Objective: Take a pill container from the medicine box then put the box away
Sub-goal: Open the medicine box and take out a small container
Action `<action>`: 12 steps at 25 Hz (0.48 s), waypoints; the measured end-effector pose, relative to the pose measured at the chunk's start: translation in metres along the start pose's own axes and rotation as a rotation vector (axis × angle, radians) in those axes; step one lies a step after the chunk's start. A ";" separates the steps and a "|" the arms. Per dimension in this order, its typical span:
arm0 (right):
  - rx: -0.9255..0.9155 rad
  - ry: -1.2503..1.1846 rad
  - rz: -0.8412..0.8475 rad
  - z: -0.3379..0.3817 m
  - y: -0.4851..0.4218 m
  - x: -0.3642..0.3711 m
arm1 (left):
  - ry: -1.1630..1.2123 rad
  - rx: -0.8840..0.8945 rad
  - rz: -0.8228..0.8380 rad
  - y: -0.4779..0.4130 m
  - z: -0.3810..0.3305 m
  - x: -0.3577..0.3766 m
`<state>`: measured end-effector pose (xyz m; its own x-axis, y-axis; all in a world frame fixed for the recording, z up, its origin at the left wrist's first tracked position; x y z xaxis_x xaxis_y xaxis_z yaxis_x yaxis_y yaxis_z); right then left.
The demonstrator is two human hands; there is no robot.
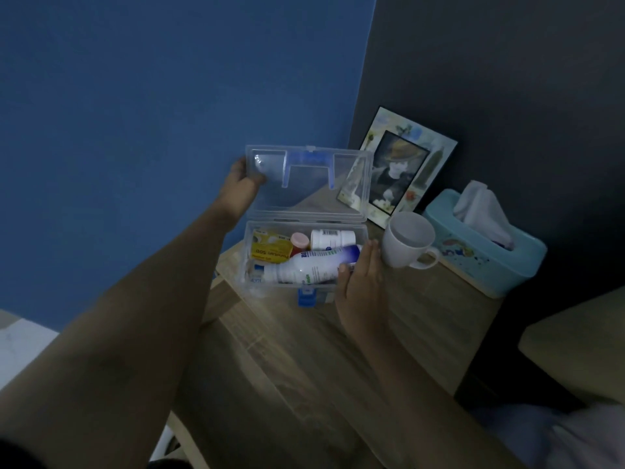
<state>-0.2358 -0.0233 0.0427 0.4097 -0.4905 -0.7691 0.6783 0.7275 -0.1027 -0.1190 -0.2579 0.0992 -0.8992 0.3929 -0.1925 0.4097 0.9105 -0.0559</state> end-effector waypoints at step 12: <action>0.011 -0.004 0.019 0.000 0.000 -0.002 | -0.709 0.421 0.295 0.066 0.007 0.026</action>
<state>-0.2363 -0.0222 0.0448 0.4250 -0.4781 -0.7686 0.6769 0.7316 -0.0808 -0.1143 -0.1879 0.0838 -0.4977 0.3044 -0.8122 0.7591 0.6058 -0.2382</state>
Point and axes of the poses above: each hand's wrist, its own y-axis away from the middle knuckle, its own x-axis out of the palm, z = x × y, the point moved 1 cm from there along -y, towards the middle knuckle, and after that the axes turned 6 degrees about x, right-handed, at the moved point
